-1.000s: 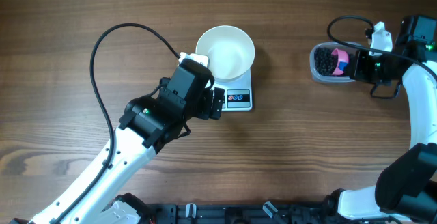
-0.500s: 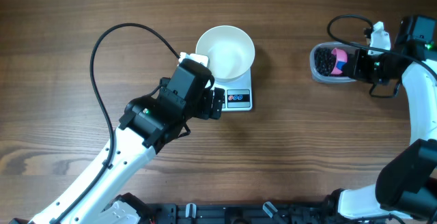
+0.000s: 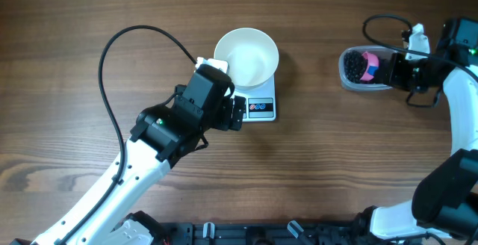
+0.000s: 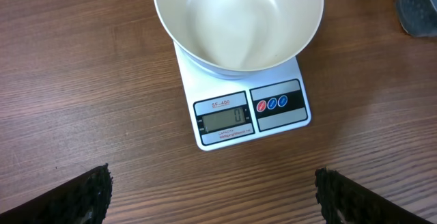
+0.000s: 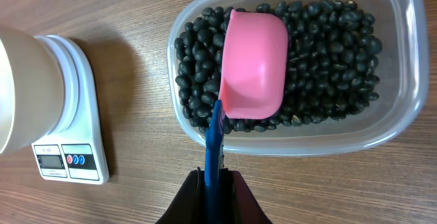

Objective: Scoop item into bowl and weigh 150g on scale
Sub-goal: 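Dip the pink cup into the bean tub with the right gripper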

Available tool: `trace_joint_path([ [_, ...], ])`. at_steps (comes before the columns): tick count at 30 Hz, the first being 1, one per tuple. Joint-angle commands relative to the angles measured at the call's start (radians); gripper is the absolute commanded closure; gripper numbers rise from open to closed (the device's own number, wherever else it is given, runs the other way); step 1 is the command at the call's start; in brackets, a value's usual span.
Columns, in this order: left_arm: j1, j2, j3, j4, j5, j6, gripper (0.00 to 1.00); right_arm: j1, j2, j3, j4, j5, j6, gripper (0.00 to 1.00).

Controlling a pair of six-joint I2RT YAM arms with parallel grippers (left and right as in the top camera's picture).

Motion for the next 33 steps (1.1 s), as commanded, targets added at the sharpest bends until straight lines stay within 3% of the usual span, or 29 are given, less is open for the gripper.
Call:
trace_joint_path([
  [1, -0.003, 0.002, 0.016, 0.003, 0.008, 0.013, 0.0, -0.033, 0.013, -0.008, -0.006, -0.077, 0.001, 0.96],
  [33, -0.003, 0.002, 0.016, 0.003, 0.008, 0.013, 0.0, -0.132, 0.078, -0.008, -0.022, -0.267, -0.026, 0.96],
])
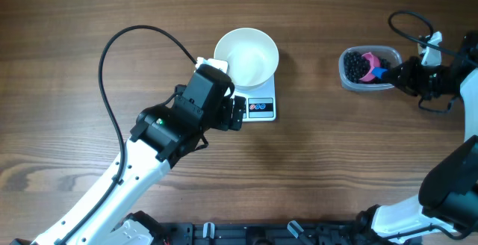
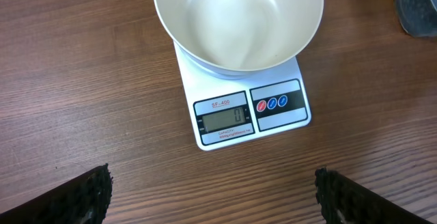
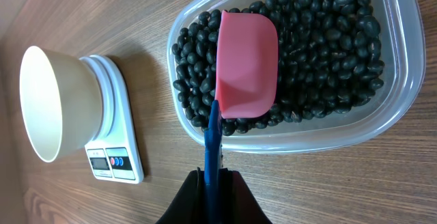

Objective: Scoop item into bowl and weigh 150g on scale
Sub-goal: 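Dip the pink cup into the bean tub with the right gripper, then lift the filled cup and carry it over the white bowl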

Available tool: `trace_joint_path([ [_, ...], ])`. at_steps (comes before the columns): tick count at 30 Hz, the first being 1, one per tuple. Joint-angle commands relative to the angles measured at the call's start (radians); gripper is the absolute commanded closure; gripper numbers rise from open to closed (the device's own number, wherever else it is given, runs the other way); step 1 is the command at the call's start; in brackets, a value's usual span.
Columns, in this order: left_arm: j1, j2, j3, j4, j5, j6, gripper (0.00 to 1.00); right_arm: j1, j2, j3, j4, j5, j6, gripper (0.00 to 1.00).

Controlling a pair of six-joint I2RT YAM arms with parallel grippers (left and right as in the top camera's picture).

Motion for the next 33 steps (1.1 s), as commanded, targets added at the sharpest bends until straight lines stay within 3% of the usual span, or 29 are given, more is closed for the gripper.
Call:
trace_joint_path([
  [1, -0.003, 0.002, 0.016, 0.003, 0.008, 0.013, 0.0, -0.005, 0.013, -0.008, 0.002, -0.076, -0.018, 0.96],
  [33, -0.003, 0.002, 0.016, 0.003, 0.008, 0.013, 0.0, -0.236, 0.013, -0.008, -0.049, -0.372, -0.023, 0.96],
])
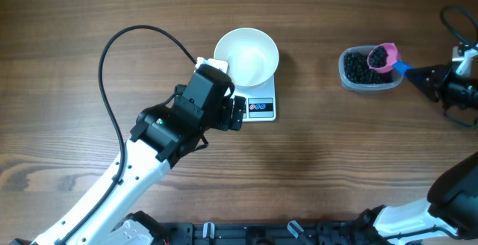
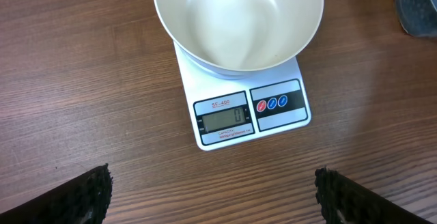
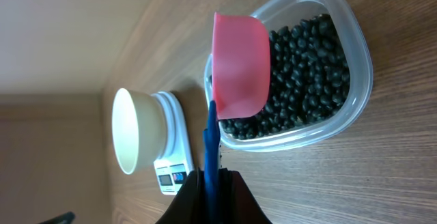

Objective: Scoop item into bowl and weigh 150g on scale
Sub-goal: 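Lift the filled cup and carry it over the white bowl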

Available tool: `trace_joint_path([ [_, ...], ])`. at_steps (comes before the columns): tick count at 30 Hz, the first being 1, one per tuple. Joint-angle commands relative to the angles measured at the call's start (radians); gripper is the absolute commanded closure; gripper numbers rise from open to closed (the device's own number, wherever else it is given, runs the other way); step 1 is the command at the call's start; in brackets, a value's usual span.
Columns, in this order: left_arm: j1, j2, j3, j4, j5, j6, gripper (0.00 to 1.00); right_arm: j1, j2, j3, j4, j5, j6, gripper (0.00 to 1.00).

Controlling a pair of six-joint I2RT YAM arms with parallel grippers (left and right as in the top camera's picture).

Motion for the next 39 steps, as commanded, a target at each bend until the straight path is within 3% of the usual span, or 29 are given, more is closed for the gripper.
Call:
trace_joint_path([
  [1, -0.003, 0.002, 0.016, 0.003, 0.008, 0.013, 0.0, -0.021, 0.01, -0.008, -0.011, -0.085, -0.015, 0.96],
  [18, -0.003, 0.002, 0.016, 0.003, 0.008, 0.013, 0.0, -0.01, 0.01, -0.008, -0.054, -0.315, -0.018, 0.96],
  [31, -0.003, 0.002, 0.016, 0.003, 0.008, 0.013, 0.0, 0.226, 0.01, -0.008, -0.067, -0.419, -0.006, 0.96],
  [39, -0.003, 0.002, 0.016, 0.003, 0.008, 0.013, 0.0, 0.412, 0.01, -0.008, 0.035, -0.406, 0.036, 0.96],
])
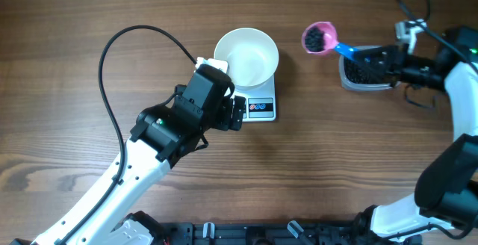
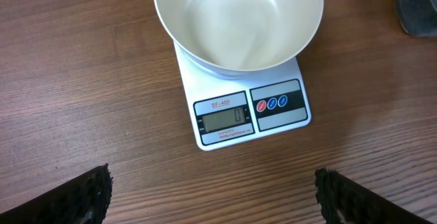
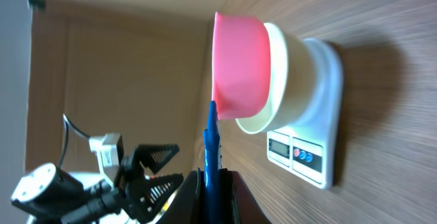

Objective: Scoop item into bowl and weigh 150g on scale
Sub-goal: 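Lift the filled cup and carry it over the white bowl, then tilt the cup with the right gripper to pour beans into bowl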

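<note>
The pink scoop (image 1: 320, 37) with a blue handle holds dark beans and hangs in the air between the bowl and the bean container. My right gripper (image 1: 382, 56) is shut on the handle; in the right wrist view the scoop (image 3: 237, 63) is seen from behind, level, with the bowl (image 3: 278, 80) beyond it. The empty white bowl (image 1: 246, 57) stands on the white scale (image 1: 260, 108), whose display (image 2: 222, 119) reads 0. My left gripper (image 2: 212, 197) is open, low over the table in front of the scale.
The clear container of black beans (image 1: 366, 72) sits right of the scale, partly under my right gripper. A black cable (image 1: 127, 58) loops over the table's left half. The right arm's cable curls at the top right.
My right gripper has moved left with the scoop, from over the container's right end to the gap between container and bowl. The scoop now carries beans. The left arm is unchanged.
The scoop first lay in the beans with my right gripper shut on its handle. Then the gripper had drawn back to the right, the scoop tilting up at the container's right end. Now the loaded scoop hangs left of the container, close to the bowl.
</note>
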Available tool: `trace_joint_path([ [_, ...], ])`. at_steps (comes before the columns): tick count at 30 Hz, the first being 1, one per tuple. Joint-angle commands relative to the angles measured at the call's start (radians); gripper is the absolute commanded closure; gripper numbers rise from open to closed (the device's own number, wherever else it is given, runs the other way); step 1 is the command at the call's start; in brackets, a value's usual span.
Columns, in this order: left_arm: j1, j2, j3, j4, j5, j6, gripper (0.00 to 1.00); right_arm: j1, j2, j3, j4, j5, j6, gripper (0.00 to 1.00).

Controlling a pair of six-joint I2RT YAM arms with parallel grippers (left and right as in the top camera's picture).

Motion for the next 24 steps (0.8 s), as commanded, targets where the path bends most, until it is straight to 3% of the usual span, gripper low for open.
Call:
trace_joint_path([
  [1, -0.003, 0.002, 0.016, 0.003, 0.008, 0.013, 0.0, 0.105, 0.01, -0.007, 0.064, -0.014, 0.031, 0.96],
  [5, -0.003, 0.002, 0.016, 0.003, 0.008, 0.013, 0.0, 0.212, 0.009, -0.006, 0.174, 0.142, 0.137, 0.96],
  [8, -0.003, 0.002, 0.016, 0.003, 0.008, 0.013, 0.0, 0.278, 0.009, -0.005, 0.259, 0.149, 0.15, 0.96],
  [12, -0.003, 0.002, 0.016, 0.003, 0.008, 0.013, 0.0, 0.336, 0.005, 0.011, 0.318, 0.206, 0.149, 0.96],
  [24, -0.003, 0.002, 0.016, 0.003, 0.008, 0.013, 0.0, 0.499, -0.13, 0.026, 0.385, 0.668, 0.076, 0.96],
])
